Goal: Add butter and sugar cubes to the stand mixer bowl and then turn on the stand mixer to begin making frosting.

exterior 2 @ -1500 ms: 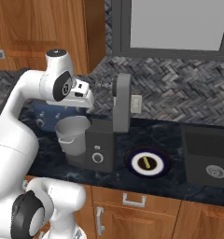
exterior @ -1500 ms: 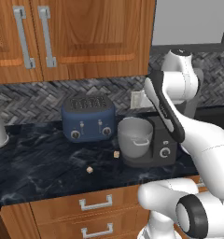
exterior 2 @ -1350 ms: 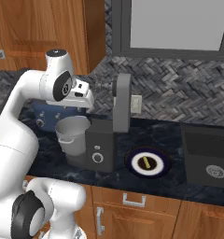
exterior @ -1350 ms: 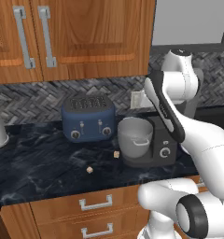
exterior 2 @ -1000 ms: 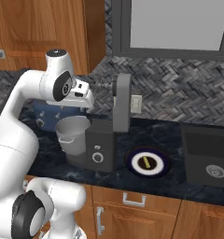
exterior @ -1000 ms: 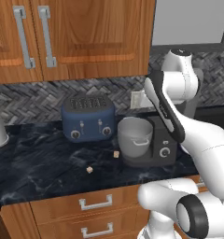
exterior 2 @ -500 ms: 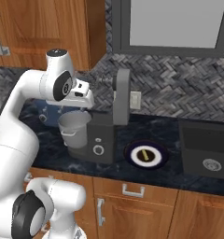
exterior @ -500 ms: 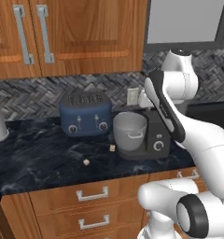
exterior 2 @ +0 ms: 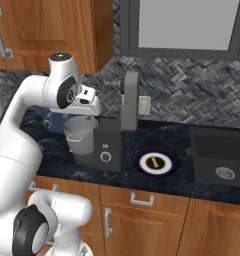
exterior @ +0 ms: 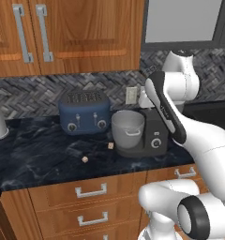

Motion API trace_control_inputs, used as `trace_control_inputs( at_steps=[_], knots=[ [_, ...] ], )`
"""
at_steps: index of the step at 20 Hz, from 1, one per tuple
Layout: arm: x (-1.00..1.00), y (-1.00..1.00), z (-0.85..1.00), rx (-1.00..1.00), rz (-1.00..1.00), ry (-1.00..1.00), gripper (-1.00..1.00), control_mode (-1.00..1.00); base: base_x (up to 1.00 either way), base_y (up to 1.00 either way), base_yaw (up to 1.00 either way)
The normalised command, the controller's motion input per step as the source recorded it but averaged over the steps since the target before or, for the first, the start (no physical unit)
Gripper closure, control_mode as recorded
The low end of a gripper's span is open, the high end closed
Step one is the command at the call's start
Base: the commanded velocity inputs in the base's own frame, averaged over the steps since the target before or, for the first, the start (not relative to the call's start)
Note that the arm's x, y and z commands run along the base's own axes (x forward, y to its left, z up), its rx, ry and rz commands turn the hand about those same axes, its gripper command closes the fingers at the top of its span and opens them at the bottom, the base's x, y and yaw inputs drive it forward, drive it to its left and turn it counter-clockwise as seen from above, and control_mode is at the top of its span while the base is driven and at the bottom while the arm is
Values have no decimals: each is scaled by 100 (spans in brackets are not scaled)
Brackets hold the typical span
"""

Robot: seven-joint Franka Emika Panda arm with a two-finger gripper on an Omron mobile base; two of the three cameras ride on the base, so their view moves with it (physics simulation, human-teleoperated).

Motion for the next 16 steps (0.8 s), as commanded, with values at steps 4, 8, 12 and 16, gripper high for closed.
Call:
trace_control_inputs(
  at_steps=[4, 8, 12, 16],
  knots=[
    [-1, -1, 0, 2, 0, -3, -100, -100, 0, 0, 0],
    [-23, 45, 0, -2, 0, -8, -100, -100, 0, 0, 0],
    [-29, 92, 0, -9, 0, -6, -100, -100, 0, 0, 0],
    [-23, 94, 0, -8, 0, -4, -100, -100, 0, 0, 0]
  ],
)
